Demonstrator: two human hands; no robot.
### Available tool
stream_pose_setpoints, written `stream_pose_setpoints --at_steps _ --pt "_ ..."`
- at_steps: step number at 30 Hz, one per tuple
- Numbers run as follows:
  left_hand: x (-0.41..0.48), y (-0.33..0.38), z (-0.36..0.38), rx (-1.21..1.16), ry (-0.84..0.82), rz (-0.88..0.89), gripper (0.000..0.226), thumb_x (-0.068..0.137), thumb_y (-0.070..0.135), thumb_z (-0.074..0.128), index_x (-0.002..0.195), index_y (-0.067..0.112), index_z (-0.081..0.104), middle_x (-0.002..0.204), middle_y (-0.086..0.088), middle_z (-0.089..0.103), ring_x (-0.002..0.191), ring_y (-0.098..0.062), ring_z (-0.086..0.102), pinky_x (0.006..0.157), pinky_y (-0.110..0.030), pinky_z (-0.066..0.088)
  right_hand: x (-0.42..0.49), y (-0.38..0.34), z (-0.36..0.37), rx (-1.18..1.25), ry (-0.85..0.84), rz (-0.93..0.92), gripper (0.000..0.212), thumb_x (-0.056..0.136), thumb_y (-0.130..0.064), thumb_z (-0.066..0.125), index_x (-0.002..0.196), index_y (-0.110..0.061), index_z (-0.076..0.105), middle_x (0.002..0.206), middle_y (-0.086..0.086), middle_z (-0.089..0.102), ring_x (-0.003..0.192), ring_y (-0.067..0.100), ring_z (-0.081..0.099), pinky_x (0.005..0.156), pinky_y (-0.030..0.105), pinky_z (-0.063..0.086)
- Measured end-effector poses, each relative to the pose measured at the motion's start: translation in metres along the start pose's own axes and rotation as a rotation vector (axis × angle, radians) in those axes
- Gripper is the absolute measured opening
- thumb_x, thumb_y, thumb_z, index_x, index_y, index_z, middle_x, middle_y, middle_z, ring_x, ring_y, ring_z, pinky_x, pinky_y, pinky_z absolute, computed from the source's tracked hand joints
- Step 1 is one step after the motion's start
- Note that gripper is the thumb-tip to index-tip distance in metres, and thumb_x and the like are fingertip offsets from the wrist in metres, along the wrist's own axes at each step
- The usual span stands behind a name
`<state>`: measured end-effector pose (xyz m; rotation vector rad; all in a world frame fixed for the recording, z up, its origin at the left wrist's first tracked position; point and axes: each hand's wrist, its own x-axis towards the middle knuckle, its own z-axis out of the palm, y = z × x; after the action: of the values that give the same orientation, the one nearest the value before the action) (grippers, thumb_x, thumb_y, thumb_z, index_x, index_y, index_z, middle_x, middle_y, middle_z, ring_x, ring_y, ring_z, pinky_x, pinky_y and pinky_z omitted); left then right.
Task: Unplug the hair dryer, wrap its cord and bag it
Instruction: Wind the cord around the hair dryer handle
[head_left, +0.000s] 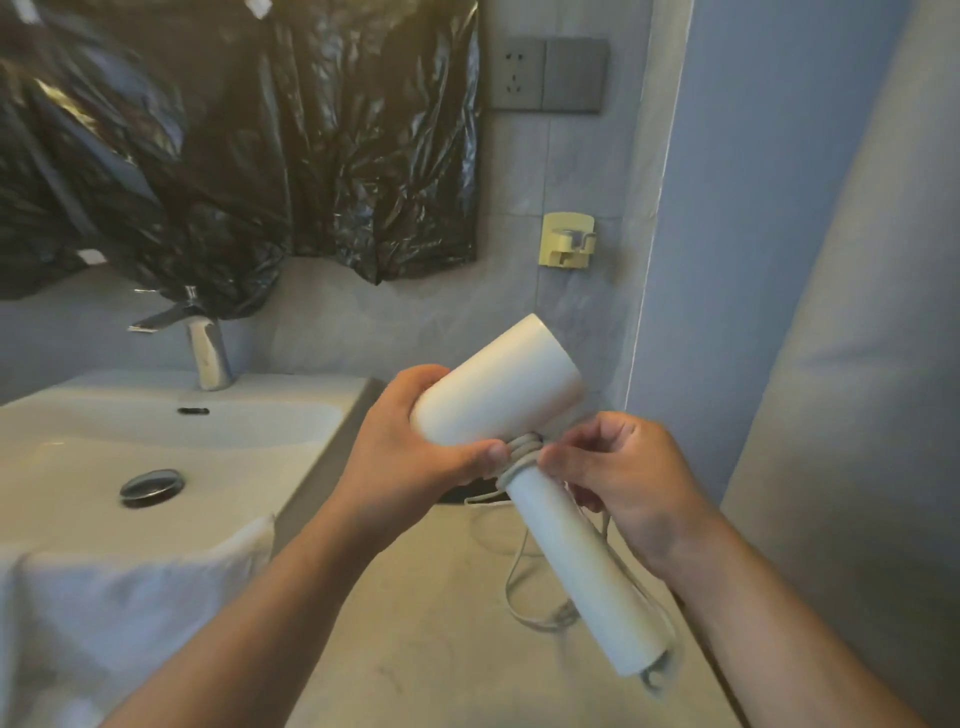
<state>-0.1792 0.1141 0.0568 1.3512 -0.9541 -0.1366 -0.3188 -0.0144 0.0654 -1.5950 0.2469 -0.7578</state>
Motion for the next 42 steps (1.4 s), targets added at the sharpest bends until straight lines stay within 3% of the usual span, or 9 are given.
stream_pose_setpoints --at_steps 7,12,16,19,25,28,32,35,42 --pt "-0.04 0.03 -0.018 -0.208 0.131 0.02 0.069 0.042 0.034 0.087 0.105 0.014 0.069 0.091 -0.008 0.073 0.075 -0.017 0.069 0.056 -0.027 0.053 -0.038 -0.025 0.016 0.107 -0.142 0.003 0.011 0.078 -0.007 0.068 0.068 -0.005 0.065 0.046 -0.004 0.057 0.04 0.006 0.045 0.042 0.016 0.036" --pt "-0.057 0.049 -0.018 -0.324 0.181 -0.024 0.066 0.046 0.034 0.087 0.105 0.012 0.068 0.088 -0.008 0.072 0.074 -0.021 0.067 0.056 -0.032 0.052 -0.042 -0.034 0.032 0.277 -0.193 0.05 0.036 0.052 -0.038 0.088 0.072 -0.015 0.07 0.063 0.005 0.067 0.046 0.013 0.061 0.045 0.022 0.05" --pt "-0.065 0.057 -0.01 -0.39 0.305 -0.077 0.052 0.059 0.03 0.082 0.104 0.009 0.068 0.084 -0.007 0.071 0.07 -0.021 0.066 0.057 -0.032 0.053 -0.052 -0.02 0.051 0.575 -0.035 0.065 0.008 0.091 -0.007 0.054 0.086 -0.011 0.059 0.062 0.004 0.055 0.044 0.01 0.047 0.039 0.021 0.038" --pt "-0.066 0.058 -0.006 -0.413 0.419 -0.137 0.055 0.06 0.034 0.08 0.103 0.004 0.065 0.085 -0.01 0.069 0.068 -0.022 0.064 0.057 -0.033 0.055 -0.064 -0.011 0.068 0.398 -0.017 -0.048 0.009 0.09 -0.003 0.057 0.09 -0.012 0.059 0.074 0.011 0.039 0.054 0.012 0.03 0.047 0.023 0.025" --pt "-0.07 0.051 -0.009 -0.298 0.51 -0.144 0.062 0.059 0.043 0.079 0.109 0.011 0.059 0.098 -0.011 0.07 0.079 -0.021 0.068 0.065 -0.039 0.059 -0.071 -0.013 0.082 0.228 0.025 -0.101 0.031 0.076 -0.037 0.066 0.102 -0.019 0.064 0.078 0.006 0.049 0.05 0.003 0.04 0.047 0.018 0.031" --pt "-0.071 0.051 -0.021 -0.121 0.411 -0.149 0.061 0.055 0.044 0.081 0.105 0.018 0.057 0.097 -0.005 0.069 0.08 -0.018 0.069 0.059 -0.03 0.053 -0.068 -0.015 0.075 0.193 0.076 -0.119 0.039 0.074 -0.039 0.065 0.104 -0.015 0.062 0.071 -0.011 0.061 0.049 -0.002 0.048 0.047 0.01 0.035" --pt "-0.069 0.06 -0.03 -0.093 0.101 -0.14 0.058 0.05 0.04 0.091 0.098 0.018 0.067 0.086 -0.001 0.075 0.077 -0.015 0.072 0.061 -0.03 0.059 -0.068 -0.022 0.062 0.067 0.005 -0.194 0.03 0.078 -0.038 0.061 0.093 -0.014 0.072 0.046 -0.016 0.045 0.043 0.001 0.031 0.043 0.014 0.026" --pt "-0.07 0.06 -0.027 -0.09 0.239 -0.097 0.059 0.049 0.035 0.092 0.098 0.016 0.065 0.082 0.0 0.074 0.072 -0.013 0.07 0.058 -0.032 0.059 -0.07 -0.032 0.062 0.058 -0.086 -0.2 0.02 0.08 -0.032 0.055 0.086 -0.015 0.065 0.044 -0.018 0.052 0.041 -0.003 0.046 0.044 0.007 0.034" --pt "-0.069 0.067 -0.022 0.081 0.426 -0.012 0.089 0.049 0.03 0.096 0.12 0.029 0.042 0.099 0.01 0.06 0.087 -0.007 0.062 0.066 -0.031 0.057 -0.071 -0.029 0.066 0.057 -0.023 -0.061 0.039 0.087 -0.052 0.056 0.087 -0.014 0.064 0.053 -0.004 0.049 0.041 0.007 0.029 0.039 0.019 0.021"
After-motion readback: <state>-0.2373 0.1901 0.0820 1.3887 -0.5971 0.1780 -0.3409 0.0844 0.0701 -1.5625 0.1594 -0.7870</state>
